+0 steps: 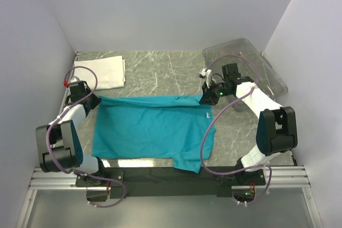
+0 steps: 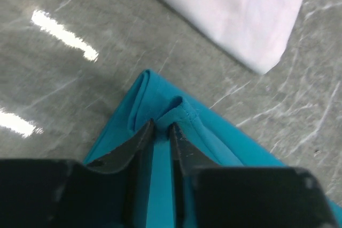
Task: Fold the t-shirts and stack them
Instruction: Fold the tshirt
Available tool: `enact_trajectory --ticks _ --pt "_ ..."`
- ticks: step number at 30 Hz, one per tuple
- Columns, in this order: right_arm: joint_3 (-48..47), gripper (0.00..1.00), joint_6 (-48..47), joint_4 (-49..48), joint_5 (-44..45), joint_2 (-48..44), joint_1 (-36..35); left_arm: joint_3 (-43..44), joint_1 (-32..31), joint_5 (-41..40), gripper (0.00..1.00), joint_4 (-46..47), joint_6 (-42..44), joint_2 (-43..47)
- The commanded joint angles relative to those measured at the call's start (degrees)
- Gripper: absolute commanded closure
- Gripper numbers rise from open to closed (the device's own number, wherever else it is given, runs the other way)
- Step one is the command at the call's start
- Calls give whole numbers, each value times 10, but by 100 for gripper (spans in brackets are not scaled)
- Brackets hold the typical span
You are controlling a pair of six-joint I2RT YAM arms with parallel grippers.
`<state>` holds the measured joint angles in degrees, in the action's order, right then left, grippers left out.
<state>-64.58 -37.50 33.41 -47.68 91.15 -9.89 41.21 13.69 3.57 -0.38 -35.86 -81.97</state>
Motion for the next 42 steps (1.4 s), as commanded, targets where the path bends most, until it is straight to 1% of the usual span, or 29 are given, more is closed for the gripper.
enact_trajectory --ticks 1,2,3,4,5,7,8,9,11,12,15,17,19,21,26,31,36,42 --pt "13 92 -56 37 27 -20 -4 -12 5 -25 67 -44 -18 47" --pt "16 87 -63 45 34 -20 -4 -14 5 -28 60 -53 -23 55" --pt "18 84 -82 53 43 -19 -4 -17 4 -29 49 -68 -28 72" --pt "20 80 -87 67 50 -20 -5 -18 5 -27 45 -78 -39 82" --pt "24 72 -94 73 55 -21 -5 -21 4 -27 43 -86 -46 94" --pt "31 61 -113 84 72 -28 -5 -26 5 -30 36 -107 -61 133" --pt "36 53 -117 88 76 -33 -5 -29 5 -31 34 -111 -64 149" --pt "38 50 -123 90 80 -35 -2 -33 5 -31 31 -116 -67 180" --pt "36 44 -122 90 80 -47 1 -34 5 -34 28 -124 -71 206" --pt "31 44 -112 88 78 -48 2 -33 5 -34 26 -124 -71 226" --pt "-5 44 -67 83 58 -33 -3 -25 5 -33 24 -129 -65 242" --pt "-46 44 -47 93 38 2 -11 -23 5 -26 24 -125 -63 241" --pt "-71 44 -21 101 48 43 -35 -20 5 -12 23 -123 -58 236" --pt "-104 44 -3 104 79 68 -53 -11 5 4 23 -126 -54 238" --pt "-152 44 3 108 118 126 -101 16 5 13 22 -153 -23 263" --pt "-222 44 15 135 132 196 -136 17 5 38 22 -169 -32 289" --pt "-259 43 21 135 157 226 -172 15 5 49 22 -175 -35 301" --pt "-290 44 24 141 181 260 -188 22 5 57 22 -175 -38 301"
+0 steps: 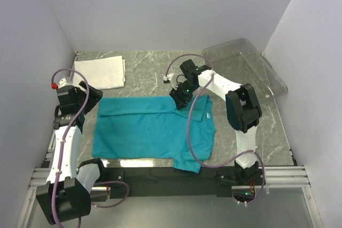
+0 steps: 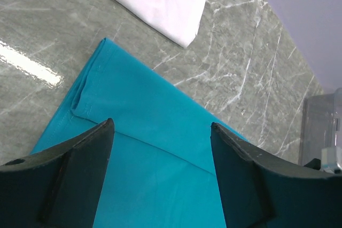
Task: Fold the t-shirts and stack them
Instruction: Fold the tshirt
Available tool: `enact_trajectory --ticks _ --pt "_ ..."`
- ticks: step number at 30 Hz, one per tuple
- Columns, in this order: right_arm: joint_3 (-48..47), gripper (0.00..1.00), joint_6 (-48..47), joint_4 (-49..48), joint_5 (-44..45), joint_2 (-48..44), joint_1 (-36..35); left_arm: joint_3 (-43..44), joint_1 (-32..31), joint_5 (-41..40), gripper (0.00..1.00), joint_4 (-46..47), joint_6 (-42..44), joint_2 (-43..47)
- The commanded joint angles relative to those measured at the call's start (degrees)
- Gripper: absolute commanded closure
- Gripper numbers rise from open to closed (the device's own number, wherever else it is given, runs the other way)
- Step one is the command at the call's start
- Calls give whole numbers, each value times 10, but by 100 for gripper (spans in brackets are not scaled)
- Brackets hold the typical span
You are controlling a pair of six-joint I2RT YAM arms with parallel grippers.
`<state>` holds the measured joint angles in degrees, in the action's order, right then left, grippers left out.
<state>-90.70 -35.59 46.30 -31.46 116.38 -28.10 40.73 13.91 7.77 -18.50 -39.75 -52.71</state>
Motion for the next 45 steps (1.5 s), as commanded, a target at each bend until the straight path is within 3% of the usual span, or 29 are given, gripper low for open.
enact_trajectory --ticks 1,3,5,6,7,13,18,21,24,25,31,36,39,45 --pt "-29 45 7 8 22 10 -9 26 2 15 22 7 1 9" --pt "-33 48 7 9 30 17 -11 25 2 16 22 9 -1 9" --pt "-39 58 8 12 33 20 -13 25 2 19 22 12 -2 8" --pt "-38 66 7 16 33 19 -13 25 2 20 22 12 -2 7" --pt "-36 84 7 19 33 16 -12 25 2 20 22 12 -2 7" --pt "3 100 -11 41 8 -33 -27 26 2 24 22 16 -4 6" --pt "18 100 22 83 -33 -55 -56 30 2 27 22 19 -4 4" --pt "-3 84 41 169 -100 -32 -73 28 2 28 22 23 -6 2" --pt "-16 52 33 221 -140 -16 -85 26 2 33 22 25 -7 1" --pt "-17 12 28 224 -139 -16 -86 26 2 33 22 25 -6 1" --pt "27 5 28 179 -82 -82 -65 25 2 29 22 21 -2 7" --pt "104 5 45 74 14 -144 -3 21 2 31 22 24 -6 10" --pt "126 5 35 58 36 -147 28 22 2 32 22 24 -6 10" --pt "170 20 98 -30 129 -178 65 15 2 39 22 31 -9 12"
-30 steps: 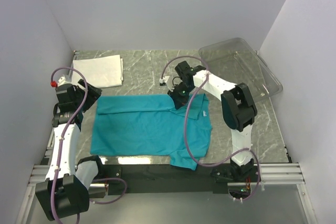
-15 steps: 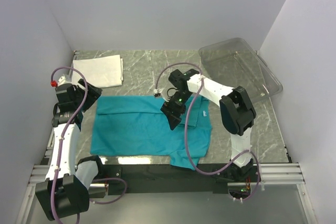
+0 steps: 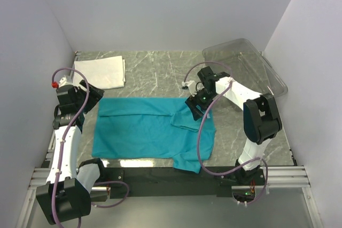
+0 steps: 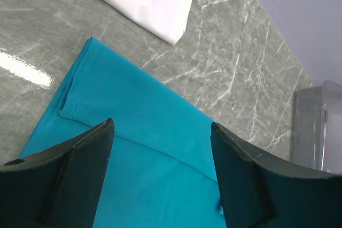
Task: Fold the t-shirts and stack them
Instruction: Fold the tshirt
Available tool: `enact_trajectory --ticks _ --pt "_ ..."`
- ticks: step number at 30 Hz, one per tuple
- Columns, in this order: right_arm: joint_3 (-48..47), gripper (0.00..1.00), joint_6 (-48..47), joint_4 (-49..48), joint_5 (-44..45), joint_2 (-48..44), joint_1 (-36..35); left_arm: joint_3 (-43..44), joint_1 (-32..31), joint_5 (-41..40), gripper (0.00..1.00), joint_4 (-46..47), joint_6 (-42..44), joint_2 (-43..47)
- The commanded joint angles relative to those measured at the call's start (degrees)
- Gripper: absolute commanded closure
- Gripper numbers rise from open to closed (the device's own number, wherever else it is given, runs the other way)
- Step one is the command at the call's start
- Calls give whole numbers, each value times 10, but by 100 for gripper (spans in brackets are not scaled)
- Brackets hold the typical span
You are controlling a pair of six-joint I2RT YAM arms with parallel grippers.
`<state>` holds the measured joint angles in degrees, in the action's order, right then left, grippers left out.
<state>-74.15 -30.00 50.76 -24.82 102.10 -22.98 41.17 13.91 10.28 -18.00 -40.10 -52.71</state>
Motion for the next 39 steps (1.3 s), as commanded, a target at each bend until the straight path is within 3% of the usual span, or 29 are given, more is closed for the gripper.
enact_trajectory --ticks 1,5,6,7,9,12,15,19,29,39 --pt "1 23 66 -80 72 -34 16 8 2 15 22 27 -5 13" --pt "12 36 105 -131 145 -36 23 5 2 15 22 28 -4 14" --pt "12 45 109 -139 145 -36 24 6 2 15 22 27 -3 15" --pt "9 47 108 -138 138 -36 29 6 2 15 22 26 -2 15" --pt "0 47 70 -84 38 -37 30 5 2 15 22 25 -1 15" --pt "-7 47 -68 21 -89 -47 15 2 2 17 22 28 -2 16" --pt "37 42 -120 24 -88 -83 -29 0 2 20 22 32 -3 15" --pt "96 40 -78 -21 -34 -104 -66 -2 2 22 22 36 -4 11" --pt "128 41 -42 -58 26 -89 -87 -7 2 28 22 39 -5 12" --pt "131 57 -11 -91 55 -67 -97 -10 2 30 22 36 -4 17"
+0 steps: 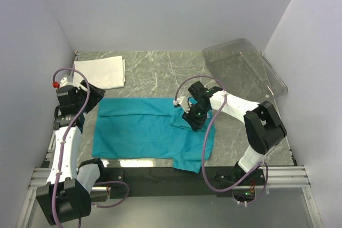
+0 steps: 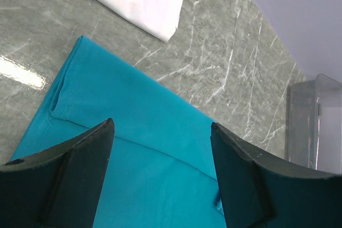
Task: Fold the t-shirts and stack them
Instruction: Fold the tshirt
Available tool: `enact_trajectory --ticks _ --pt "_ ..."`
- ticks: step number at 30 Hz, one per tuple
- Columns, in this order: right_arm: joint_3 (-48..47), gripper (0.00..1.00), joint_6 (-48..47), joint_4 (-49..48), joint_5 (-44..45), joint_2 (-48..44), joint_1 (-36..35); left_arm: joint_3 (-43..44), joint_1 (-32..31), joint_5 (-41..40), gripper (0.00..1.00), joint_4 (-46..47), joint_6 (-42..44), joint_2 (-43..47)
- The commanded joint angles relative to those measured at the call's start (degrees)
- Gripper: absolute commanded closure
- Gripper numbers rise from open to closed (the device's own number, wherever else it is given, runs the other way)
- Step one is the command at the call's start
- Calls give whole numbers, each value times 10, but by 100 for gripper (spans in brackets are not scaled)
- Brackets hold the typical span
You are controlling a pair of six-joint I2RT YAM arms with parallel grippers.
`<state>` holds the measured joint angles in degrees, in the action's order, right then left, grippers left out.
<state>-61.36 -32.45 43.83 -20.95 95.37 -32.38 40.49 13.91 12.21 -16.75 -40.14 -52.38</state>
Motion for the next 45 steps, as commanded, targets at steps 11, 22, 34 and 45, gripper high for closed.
enact_trajectory --ticks 11,22,34,45 --pt "-1 90 8 26 -12 -11 -8 -3 2 11 22 23 -3 17" --pt "-10 96 31 64 -50 -37 -29 -4 2 14 22 27 -4 18" --pt "-35 99 45 78 -87 -26 -32 -4 2 14 22 24 -4 18" --pt "-39 47 -49 123 -78 -109 -19 1 2 7 22 9 2 18"
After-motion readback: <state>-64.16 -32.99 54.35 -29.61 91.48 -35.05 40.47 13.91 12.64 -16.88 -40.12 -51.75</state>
